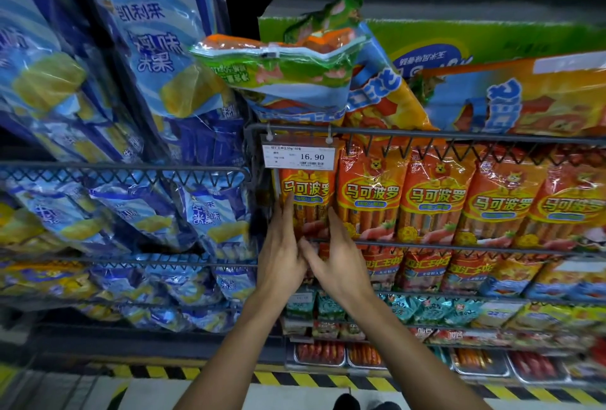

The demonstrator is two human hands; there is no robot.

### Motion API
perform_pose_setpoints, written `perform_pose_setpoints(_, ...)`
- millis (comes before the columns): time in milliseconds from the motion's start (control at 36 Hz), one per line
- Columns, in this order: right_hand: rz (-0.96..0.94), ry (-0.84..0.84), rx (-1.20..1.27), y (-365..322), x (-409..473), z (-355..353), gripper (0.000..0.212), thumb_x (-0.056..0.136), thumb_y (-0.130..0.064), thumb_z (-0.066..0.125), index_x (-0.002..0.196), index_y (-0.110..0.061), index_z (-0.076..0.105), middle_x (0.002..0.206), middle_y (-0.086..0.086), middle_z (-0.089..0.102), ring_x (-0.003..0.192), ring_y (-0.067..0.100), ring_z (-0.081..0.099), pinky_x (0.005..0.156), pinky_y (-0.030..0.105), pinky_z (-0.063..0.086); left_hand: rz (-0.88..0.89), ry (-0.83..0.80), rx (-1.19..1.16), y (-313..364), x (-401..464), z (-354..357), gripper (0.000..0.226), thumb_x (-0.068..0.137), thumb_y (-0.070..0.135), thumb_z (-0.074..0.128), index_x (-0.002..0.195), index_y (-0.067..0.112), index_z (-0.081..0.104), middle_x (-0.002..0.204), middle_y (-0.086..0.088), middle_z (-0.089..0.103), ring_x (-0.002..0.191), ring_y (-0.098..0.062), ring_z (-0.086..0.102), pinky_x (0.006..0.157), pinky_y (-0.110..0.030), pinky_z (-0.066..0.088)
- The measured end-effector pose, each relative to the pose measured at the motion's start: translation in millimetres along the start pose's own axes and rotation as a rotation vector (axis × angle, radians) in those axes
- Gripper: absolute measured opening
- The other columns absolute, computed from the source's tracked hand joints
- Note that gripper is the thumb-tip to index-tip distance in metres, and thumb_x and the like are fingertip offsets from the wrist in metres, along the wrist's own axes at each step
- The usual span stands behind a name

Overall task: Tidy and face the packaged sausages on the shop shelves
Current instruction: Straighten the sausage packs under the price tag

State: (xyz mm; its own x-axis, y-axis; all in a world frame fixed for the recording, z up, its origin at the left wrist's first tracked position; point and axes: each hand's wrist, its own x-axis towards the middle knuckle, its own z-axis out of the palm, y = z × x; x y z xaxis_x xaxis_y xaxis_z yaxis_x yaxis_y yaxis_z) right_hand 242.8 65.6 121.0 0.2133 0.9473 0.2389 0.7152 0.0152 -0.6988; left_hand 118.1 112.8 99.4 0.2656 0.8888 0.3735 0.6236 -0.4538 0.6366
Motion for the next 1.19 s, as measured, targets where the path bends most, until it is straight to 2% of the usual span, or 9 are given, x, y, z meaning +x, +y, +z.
perform_pose_setpoints(194,0.075,0.077,0.092,-15,7,-6,0.073,0.089,-0.054,0.064,0.152,-0.024,0.041,0.106,-0.003,0.074,0.092,0.020,0.072,0.075,0.038,0.059,-0.078,0.077,-0.089,15,-1,-1,0.084,0.101,0.018,0.055,0.165,0.030,0.002,0.170,0.000,0.023,0.148,-0.026,0.039,0.101,-0.050,0.052)
perform_pose_setpoints(361,0.087,0.074,0.061,-11,1,-15,0.072,0.089,-0.055,0.067,0.152,-0.026,0.046,0.112,-0.008,0.075,0.089,0.013,0.072,0.073,0.032,0.059,-0.092,0.035,0.031,8,-7,0,0.077,0.100,0.017,0.059,0.164,0.030,0.017,0.169,-0.005,0.024,0.152,-0.028,0.032,0.111,-0.050,0.047)
perform_pose_setpoints(500,0.009,0.065,0.104,-4,-3,-12,0.069,0.094,-0.042,0.070,0.154,-0.023,0.041,0.122,-0.031,0.055,0.115,-0.009,0.057,0.084,0.001,0.042,-0.002,0.044,0.069,7,-7,-6,0.081,0.095,0.015,0.066,0.162,0.031,0.024,0.167,-0.007,0.020,0.144,-0.031,0.040,0.086,-0.040,0.058)
perform_pose_setpoints(556,-0.061,0.080,0.058,1,-7,-8,0.070,0.099,-0.044,0.063,0.159,-0.022,0.033,0.154,-0.018,0.040,0.143,-0.002,0.037,0.107,0.012,0.039,0.107,0.075,0.081,9,-7,-7,0.076,0.094,0.010,0.067,0.161,0.023,0.032,0.170,-0.007,0.012,0.154,-0.029,0.027,0.098,-0.040,0.057)
perform_pose_setpoints(611,-0.146,0.097,0.021,5,-7,-2,0.067,0.104,-0.038,0.056,0.161,-0.020,0.026,0.169,-0.009,0.020,0.154,0.004,0.019,0.120,0.025,0.032,0.246,0.079,0.110,11,-5,-4,0.073,0.096,0.008,0.065,0.160,0.016,0.033,0.172,-0.009,0.010,0.159,-0.030,0.010,0.119,-0.051,0.038)
perform_pose_setpoints(667,-0.193,0.091,-0.005,8,-4,0,0.064,0.107,-0.032,0.052,0.163,-0.018,0.023,0.171,-0.008,0.013,0.156,0.005,0.013,0.124,0.032,0.030,0.319,0.041,0.155,13,-1,-1,0.070,0.099,0.010,0.062,0.161,0.013,0.029,0.173,-0.007,0.009,0.159,-0.030,0.004,0.124,-0.055,0.026)
perform_pose_setpoints(778,-0.210,0.029,-0.017,18,1,-3,0.065,0.109,-0.036,0.044,0.164,-0.021,0.012,0.172,-0.012,0.004,0.156,0.004,0.012,0.118,0.039,0.040,0.327,-0.033,0.218,11,3,6,0.073,0.101,0.017,0.058,0.163,0.012,0.019,0.173,-0.005,0.003,0.160,-0.030,-0.001,0.124,-0.056,0.026)
perform_pose_setpoints(1028,-0.232,0.004,-0.016,23,4,-14,0.063,0.106,-0.032,0.053,0.162,-0.022,0.027,0.168,-0.008,0.024,0.154,0.003,0.021,0.123,0.028,0.029,0.296,-0.066,0.245,9,4,3,0.082,0.095,0.014,0.067,0.163,0.014,0.022,0.173,-0.003,0.004,0.160,-0.030,0.000,0.122,-0.058,0.029)
perform_pose_setpoints(1194,-0.210,0.014,0.015,31,-4,-45,0.051,0.105,-0.031,0.056,0.154,-0.025,0.043,0.159,-0.015,0.038,0.147,-0.008,0.026,0.117,0.011,0.025,0.291,-0.060,0.165,12,2,-6,0.063,0.098,0.020,0.066,0.156,0.020,0.041,0.171,0.003,0.018,0.159,-0.027,0.011,0.126,-0.050,0.023)
